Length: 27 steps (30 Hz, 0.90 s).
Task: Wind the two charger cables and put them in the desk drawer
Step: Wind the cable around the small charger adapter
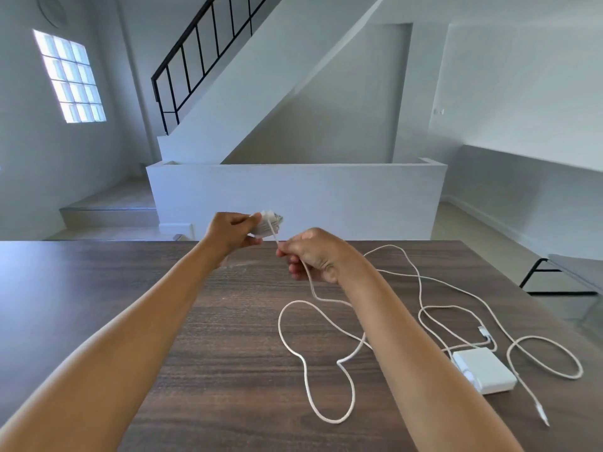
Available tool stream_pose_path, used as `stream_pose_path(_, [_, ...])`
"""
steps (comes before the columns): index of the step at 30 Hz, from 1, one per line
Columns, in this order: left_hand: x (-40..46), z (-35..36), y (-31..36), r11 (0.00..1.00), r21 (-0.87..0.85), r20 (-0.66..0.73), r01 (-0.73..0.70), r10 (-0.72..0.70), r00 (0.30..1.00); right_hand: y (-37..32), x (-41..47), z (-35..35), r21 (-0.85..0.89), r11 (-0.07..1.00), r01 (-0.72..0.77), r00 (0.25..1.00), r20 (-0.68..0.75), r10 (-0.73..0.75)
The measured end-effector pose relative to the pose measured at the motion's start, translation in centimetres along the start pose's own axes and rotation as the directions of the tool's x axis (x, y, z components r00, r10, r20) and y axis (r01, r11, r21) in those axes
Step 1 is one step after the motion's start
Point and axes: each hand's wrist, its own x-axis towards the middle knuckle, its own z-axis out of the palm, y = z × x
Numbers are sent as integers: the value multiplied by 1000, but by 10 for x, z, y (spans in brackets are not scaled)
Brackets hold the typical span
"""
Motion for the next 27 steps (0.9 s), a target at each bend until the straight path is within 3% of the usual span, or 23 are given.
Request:
stream_pose_path(4, [-4, 4, 17, 956, -266, 27, 126, -124, 992, 21, 4, 5, 271, 955, -118, 987, 136, 84])
stream_pose_path(7, [-5, 0, 27, 901, -394, 90, 184, -161, 983, 38, 8, -4, 265, 958, -110, 988, 137, 76])
stream_pose_path(9, [-5, -7, 30, 896, -390, 159, 210, -160, 974, 49, 13, -11, 258, 963, -83, 992, 114, 55])
stream_pose_path(15, [-10, -22, 36, 967, -165, 450, 193, -100, 887, 57, 21, -29, 135, 991, -19, 998, -50, 26])
stream_pose_path(20, [-15, -31, 40, 989, 90, 653, 119, -148, 743, 44, 29, -49, 9, 998, 57, 980, -194, -54])
stream_pose_path(24, [-16, -31, 40, 958, 288, 720, 15, -226, 657, 19, 32, -59, -123, 991, 47, 967, -245, -77])
stream_pose_path(27, [-18, -22, 40, 884, 462, 671, -75, -293, 681, 0, 34, -59, -185, 982, 40, 962, -259, -87])
